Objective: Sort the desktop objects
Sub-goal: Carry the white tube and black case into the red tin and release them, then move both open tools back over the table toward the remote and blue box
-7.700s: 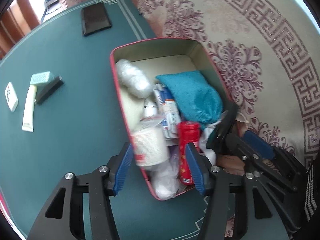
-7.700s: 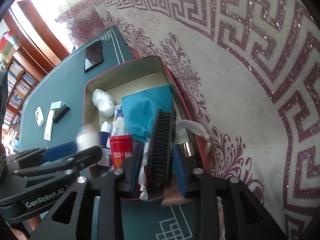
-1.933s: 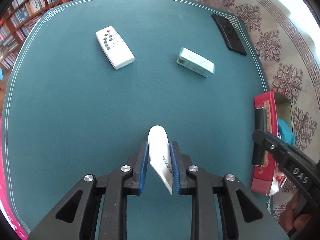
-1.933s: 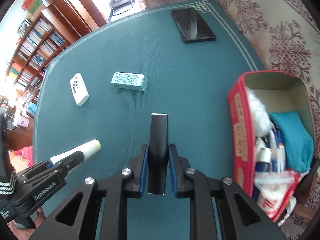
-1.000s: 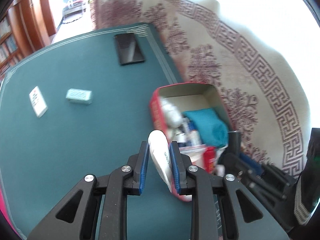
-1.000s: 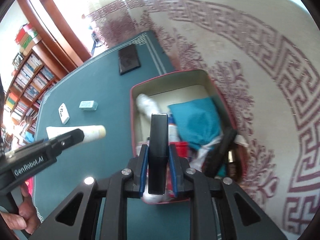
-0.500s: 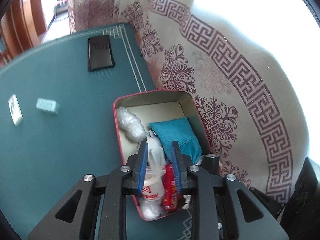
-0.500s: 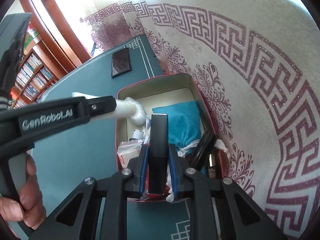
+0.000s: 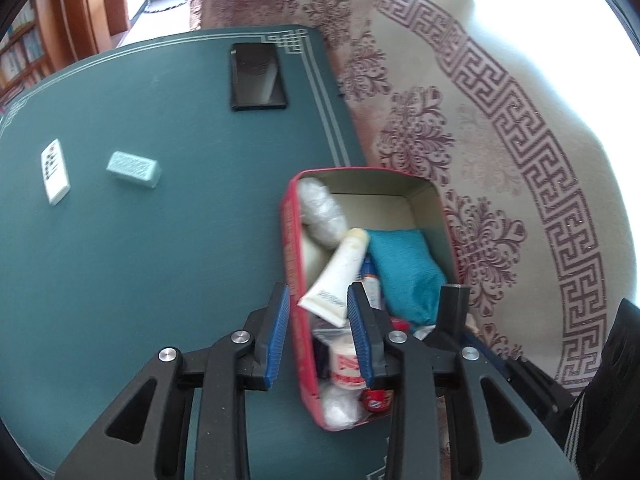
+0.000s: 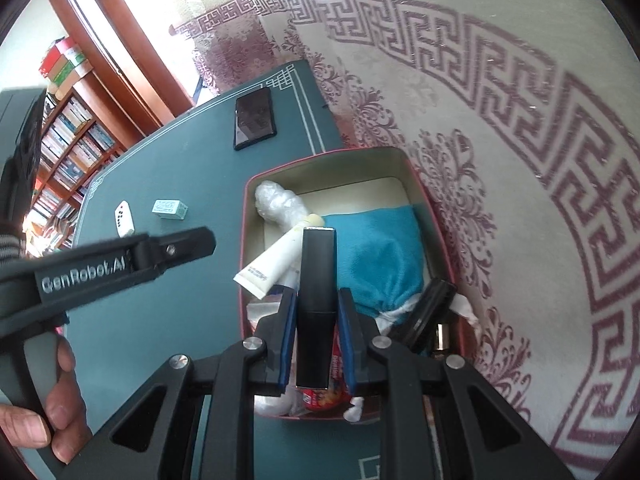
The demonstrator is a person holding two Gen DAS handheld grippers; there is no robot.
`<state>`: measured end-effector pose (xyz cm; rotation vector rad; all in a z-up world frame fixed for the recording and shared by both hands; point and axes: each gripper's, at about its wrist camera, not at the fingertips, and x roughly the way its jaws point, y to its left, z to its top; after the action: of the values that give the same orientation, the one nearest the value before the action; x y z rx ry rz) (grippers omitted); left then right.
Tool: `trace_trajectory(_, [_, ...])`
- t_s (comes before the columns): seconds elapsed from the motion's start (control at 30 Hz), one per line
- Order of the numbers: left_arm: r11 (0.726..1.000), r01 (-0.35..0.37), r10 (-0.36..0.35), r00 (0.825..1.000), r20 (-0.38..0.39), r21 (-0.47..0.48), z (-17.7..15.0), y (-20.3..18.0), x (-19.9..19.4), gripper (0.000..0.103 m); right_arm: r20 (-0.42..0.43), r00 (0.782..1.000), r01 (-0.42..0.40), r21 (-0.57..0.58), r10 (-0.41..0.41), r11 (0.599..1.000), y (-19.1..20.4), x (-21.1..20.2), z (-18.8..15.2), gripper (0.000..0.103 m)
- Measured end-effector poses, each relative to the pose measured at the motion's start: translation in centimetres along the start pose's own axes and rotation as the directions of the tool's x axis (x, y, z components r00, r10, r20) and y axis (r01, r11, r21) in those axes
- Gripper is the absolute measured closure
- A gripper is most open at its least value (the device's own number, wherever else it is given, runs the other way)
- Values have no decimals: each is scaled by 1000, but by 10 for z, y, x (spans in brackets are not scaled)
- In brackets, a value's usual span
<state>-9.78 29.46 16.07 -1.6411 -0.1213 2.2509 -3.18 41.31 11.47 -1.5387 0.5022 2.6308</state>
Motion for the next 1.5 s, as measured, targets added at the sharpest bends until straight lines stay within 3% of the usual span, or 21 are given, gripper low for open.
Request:
trace_trajectory(0.03, [1000, -3, 3, 1000, -6, -8, -1, 4, 0, 69, 0, 1000, -1, 9, 1, 1000, -1, 1, 0, 80])
trace_trajectory(0.1, [999, -5, 4, 1000, -22, -33, -3, 14, 1, 55, -4, 1000, -3, 23, 3, 1000, -2, 4, 1, 80])
trace_trajectory(0.17, [998, -3, 1, 1000, -21, -67, -5, 23, 0, 50, -12, 1000, -3, 32, 3, 999, -2, 6, 0, 80])
trace_trajectory(0.67, [991, -17, 10, 999, -53, -133, -19, 64, -2, 49, -50, 999, -18, 41, 20, 999, 20, 13, -8, 79])
trace_trajectory(0.73, [989, -26, 18, 998, -58, -146, -21, 74, -3, 49, -55, 998, -21, 32, 23, 999, 27, 15, -8, 74])
trace_trajectory(0.8, [986, -37, 27, 998, -61, -160, -24, 84, -4, 49, -50, 998, -23, 25, 24, 999, 34, 15, -9, 50])
trace_trajectory(0.87, [983, -49, 39, 997, -64, -179, -27, 96, -6, 49, -36, 999, -20, 12, 20, 1000, 42, 14, -9, 42])
trace_trajectory(1.5, [941, -112, 79, 990, -114, -320, -40, 206, -17, 49, -114, 993, -54, -139, 38, 989, 133, 48, -15, 36])
